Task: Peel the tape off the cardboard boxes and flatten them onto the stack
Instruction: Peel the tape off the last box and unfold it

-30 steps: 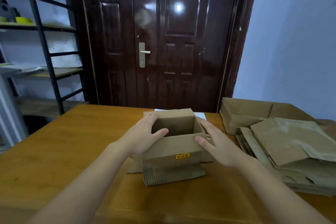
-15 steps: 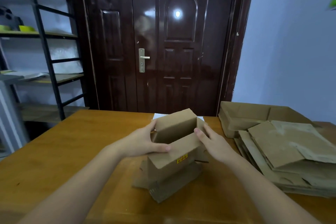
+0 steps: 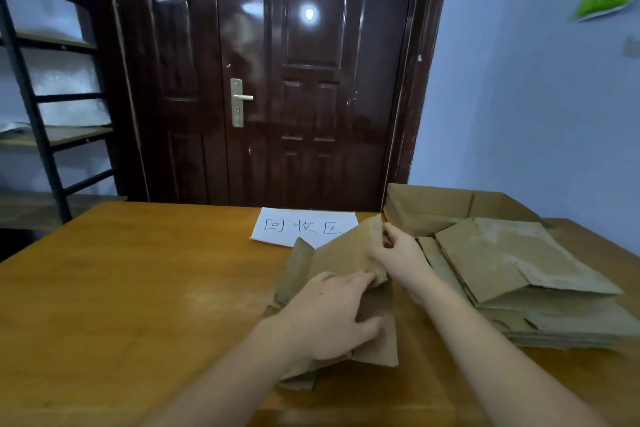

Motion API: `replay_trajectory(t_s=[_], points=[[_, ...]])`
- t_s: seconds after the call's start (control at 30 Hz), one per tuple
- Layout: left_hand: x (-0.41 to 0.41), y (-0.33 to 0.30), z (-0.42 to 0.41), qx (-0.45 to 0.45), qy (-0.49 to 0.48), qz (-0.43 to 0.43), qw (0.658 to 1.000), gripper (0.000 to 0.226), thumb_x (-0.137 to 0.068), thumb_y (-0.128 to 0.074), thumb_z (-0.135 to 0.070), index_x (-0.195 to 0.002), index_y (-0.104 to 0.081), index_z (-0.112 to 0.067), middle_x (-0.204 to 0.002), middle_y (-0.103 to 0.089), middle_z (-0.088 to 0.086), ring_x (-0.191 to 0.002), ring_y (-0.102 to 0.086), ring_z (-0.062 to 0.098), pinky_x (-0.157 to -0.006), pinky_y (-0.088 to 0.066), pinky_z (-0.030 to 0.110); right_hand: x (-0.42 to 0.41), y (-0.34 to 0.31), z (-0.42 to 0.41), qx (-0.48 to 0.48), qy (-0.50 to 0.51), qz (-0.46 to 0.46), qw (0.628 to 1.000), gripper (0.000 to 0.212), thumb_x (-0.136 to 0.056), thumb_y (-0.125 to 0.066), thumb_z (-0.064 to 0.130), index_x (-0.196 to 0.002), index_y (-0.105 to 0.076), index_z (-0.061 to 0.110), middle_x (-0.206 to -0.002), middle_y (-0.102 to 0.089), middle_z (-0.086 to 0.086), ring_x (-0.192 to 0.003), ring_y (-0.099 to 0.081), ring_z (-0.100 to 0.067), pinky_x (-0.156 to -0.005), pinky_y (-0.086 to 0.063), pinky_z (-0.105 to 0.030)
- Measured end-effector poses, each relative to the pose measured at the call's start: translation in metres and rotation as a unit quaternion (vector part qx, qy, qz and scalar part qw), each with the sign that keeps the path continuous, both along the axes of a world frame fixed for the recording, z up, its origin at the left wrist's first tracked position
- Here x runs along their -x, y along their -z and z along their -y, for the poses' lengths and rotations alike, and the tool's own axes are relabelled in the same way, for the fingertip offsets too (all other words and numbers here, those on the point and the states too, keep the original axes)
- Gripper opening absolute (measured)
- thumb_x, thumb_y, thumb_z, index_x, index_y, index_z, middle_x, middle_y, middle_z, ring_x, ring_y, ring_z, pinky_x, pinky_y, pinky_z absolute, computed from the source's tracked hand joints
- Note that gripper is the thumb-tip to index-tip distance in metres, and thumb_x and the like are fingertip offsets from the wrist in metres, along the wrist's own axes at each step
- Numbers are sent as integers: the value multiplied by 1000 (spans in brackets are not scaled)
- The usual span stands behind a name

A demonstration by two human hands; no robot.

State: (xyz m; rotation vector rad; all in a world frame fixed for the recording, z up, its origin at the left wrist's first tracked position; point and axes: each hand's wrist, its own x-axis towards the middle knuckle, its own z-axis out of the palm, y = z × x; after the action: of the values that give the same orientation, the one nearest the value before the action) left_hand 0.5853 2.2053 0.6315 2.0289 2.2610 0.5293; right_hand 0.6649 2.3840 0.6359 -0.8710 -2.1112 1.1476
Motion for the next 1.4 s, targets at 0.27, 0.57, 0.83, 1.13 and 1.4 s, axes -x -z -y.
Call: replay_trajectory(t_s=[0.27,0.57,0.83,1.13,1.4], points=[[-7,10,-15,22,17,156,987,59,-94,-40,-75,-146,-43,-46,-129,-59,-23,-108,-53,-3,-89,-41,21,-10,11,-17,-127,-22,118,985,59,-92,-67,15,-148,-51,19,-166,-24,-3,-147,-36,-23,-99,-33,-19],[73,19,-19,-106,-176,71,976,41,-101,-54,-57,-135,-63,-36,-172,-14,-6,-158,0,11,-126,-9,32,-28,25,-18,42,-40,-132,990,55,-91,-70,0,-141,-58,19,-153,-42,20,-128,-49,4,-85,-53,-14],[94,28,-6,-188,-166,482,840,42,-84,-84,-41,-119,-67,-57,-139,-55,-18,-119,-64,8,-95,-57,29,-27,23,-18,170,-28,-263,949,51,-89,-67,-5,-131,-68,23,-137,-61,20,-120,-61,1,-96,-53,-25],[100,20,-9,-164,-201,514,818,60,-69,-96,-16,-120,-72,-38,-121,-68,-8,-100,-71,13,-76,-61,26,-22,27,-24,110,-7,-169,979,52,-91,-65,-4,-138,-61,18,-146,-56,9,-117,-58,0,-86,-51,-13],[123,20,-18,-110,-285,328,894,58,-76,-89,-9,-130,-70,-11,-114,-64,-3,-97,-63,14,-75,-49,19,-7,24,-27,-113,-151,156,970,108,-69,-81,64,-158,-30,28,-167,-9,15,-149,-24,-8,-104,-26,-17]])
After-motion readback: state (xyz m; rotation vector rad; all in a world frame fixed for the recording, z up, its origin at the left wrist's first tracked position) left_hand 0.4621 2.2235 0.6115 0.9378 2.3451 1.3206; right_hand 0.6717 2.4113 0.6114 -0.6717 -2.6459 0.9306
